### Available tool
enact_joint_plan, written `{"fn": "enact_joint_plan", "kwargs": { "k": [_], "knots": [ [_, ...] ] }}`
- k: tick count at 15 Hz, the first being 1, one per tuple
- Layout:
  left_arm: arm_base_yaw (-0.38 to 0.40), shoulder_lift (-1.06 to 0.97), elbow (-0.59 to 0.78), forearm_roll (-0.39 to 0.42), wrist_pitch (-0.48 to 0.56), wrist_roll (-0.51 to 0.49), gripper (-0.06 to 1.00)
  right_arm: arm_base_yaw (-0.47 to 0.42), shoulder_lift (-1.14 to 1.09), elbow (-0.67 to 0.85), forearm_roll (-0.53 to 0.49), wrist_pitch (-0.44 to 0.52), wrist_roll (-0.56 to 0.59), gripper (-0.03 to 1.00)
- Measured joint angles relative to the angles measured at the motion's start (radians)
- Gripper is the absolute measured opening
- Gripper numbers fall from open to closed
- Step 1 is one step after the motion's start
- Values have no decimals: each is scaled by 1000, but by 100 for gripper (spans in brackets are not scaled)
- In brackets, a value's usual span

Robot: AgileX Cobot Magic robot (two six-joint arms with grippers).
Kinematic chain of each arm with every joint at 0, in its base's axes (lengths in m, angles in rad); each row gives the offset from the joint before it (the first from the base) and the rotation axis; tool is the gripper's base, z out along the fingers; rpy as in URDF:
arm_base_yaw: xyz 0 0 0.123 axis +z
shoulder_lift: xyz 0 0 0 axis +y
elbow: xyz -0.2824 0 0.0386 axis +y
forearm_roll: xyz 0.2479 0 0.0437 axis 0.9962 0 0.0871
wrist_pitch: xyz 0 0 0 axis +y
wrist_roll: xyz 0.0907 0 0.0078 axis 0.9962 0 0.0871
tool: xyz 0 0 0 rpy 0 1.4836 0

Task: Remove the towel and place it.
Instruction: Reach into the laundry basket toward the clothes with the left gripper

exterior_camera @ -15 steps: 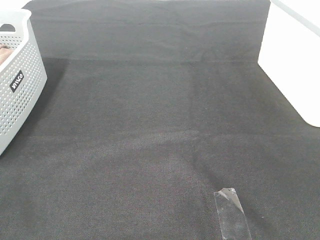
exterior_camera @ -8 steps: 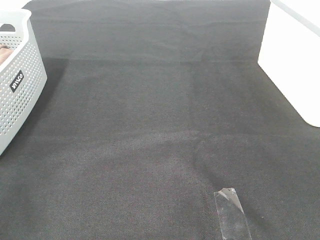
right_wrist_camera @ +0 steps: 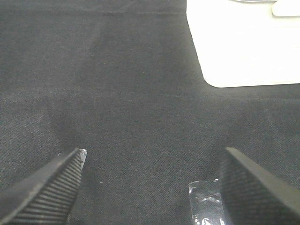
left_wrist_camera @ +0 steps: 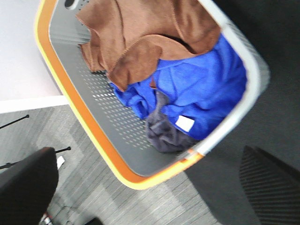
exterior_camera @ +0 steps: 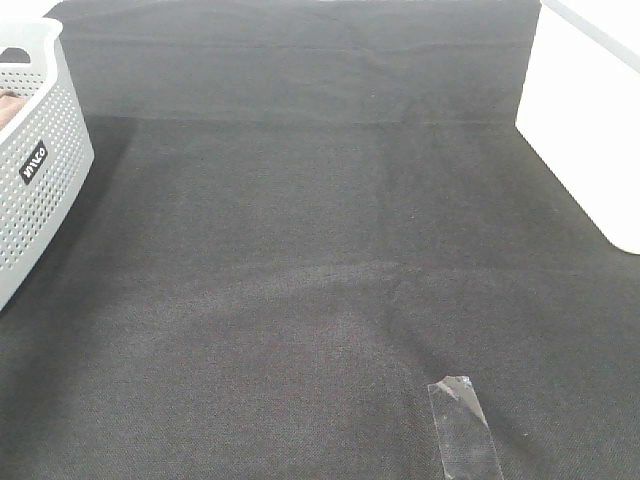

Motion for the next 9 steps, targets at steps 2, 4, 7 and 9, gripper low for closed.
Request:
{"fn": "enact_joint_plan", "kwargs": {
  "k": [2,4,7,9],
  "knots": [
    [2,151,-94,50,-2,12,99,0,0,0,0,0,0,74],
    [51,311,-170,58,-3,37,99,0,0,0,0,0,0,74],
    [164,537,-248,26,-5,128,99,0,0,0,0,0,0,74],
    [210,647,-305,12,-23,170,99,0,0,0,0,0,0,74]
  ]
}}
